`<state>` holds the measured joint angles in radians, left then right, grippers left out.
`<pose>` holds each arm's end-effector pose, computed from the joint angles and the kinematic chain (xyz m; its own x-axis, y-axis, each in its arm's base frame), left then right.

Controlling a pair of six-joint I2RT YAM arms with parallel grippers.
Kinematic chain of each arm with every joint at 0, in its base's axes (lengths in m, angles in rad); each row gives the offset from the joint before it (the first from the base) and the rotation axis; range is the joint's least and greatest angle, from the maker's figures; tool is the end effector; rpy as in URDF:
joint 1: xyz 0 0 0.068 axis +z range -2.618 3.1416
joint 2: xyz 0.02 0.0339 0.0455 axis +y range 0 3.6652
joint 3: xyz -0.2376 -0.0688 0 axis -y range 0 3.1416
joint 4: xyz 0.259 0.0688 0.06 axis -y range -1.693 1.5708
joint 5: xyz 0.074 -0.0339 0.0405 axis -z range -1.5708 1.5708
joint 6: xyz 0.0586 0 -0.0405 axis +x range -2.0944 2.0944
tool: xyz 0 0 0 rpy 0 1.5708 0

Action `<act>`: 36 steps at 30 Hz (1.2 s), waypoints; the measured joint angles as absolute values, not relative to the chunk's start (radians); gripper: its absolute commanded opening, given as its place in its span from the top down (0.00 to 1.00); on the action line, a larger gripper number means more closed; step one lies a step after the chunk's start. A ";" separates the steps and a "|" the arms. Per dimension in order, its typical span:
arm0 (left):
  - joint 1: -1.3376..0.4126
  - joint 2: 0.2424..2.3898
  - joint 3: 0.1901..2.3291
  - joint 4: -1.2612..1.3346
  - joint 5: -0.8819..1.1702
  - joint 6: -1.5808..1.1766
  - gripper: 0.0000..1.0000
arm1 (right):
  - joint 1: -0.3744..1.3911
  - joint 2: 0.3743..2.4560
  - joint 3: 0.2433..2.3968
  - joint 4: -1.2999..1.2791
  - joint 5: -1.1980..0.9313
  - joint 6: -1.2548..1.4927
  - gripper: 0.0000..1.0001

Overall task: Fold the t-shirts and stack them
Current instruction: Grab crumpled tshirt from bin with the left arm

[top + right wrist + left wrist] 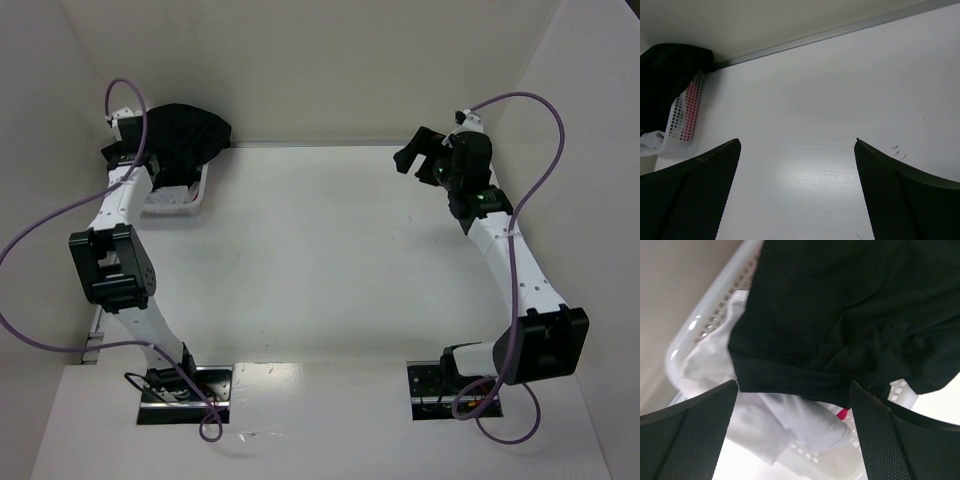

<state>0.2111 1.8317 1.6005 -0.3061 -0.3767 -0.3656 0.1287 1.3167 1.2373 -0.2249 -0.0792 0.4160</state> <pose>0.4429 0.1169 0.2763 -0.2873 -0.4015 -0.8696 -0.6495 0.7490 -0.1313 0.3461 0.0495 0.3431 -0.3538 0.3604 -0.8631 -0.0654 0.9110 0.4072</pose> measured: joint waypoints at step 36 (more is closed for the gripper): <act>0.208 2.033 1.714 -0.292 -0.163 -0.250 1.00 | 0.129 1.407 1.235 -0.150 -0.121 0.474 0.00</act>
